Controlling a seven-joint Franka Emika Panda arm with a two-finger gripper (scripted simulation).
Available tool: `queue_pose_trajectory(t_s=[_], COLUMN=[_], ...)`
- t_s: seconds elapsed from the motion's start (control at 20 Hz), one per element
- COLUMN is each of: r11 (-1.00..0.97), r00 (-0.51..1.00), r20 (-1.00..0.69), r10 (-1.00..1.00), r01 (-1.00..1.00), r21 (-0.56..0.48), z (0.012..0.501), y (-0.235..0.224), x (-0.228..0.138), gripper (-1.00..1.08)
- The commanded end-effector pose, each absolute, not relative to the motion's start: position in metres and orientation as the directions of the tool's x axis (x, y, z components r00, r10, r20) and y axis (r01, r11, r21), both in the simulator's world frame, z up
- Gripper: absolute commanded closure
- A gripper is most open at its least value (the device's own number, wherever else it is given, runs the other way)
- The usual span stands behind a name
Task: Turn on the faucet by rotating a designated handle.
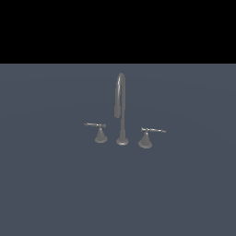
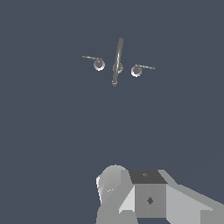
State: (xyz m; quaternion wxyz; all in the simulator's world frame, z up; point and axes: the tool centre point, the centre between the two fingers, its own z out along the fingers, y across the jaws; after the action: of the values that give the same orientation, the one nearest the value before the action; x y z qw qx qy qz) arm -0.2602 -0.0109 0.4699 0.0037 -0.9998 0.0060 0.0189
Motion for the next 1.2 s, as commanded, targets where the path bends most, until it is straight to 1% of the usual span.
queue_pose_trajectory(t_s=[0.0,0.45,0.7,1.15], r11=[-1.000,-1.000,-1.000,-0.999], r00=[0.999,0.996,0.996,0.995], r20=[-0.038,-0.086,-0.086,-0.089], r10=[-0.012,0.031,0.031,-0.033], r01=[-0.012,0.031,0.030,-0.036], r21=[-0.007,-0.003,-0.003,-0.032], z=[0.470,0.456,0.456,0.448], y=[-0.011,0.008,0.008,0.015], x=[-0.260,-0.261,-0.260,-0.240], gripper=[1.08,1.08,1.08,1.08])
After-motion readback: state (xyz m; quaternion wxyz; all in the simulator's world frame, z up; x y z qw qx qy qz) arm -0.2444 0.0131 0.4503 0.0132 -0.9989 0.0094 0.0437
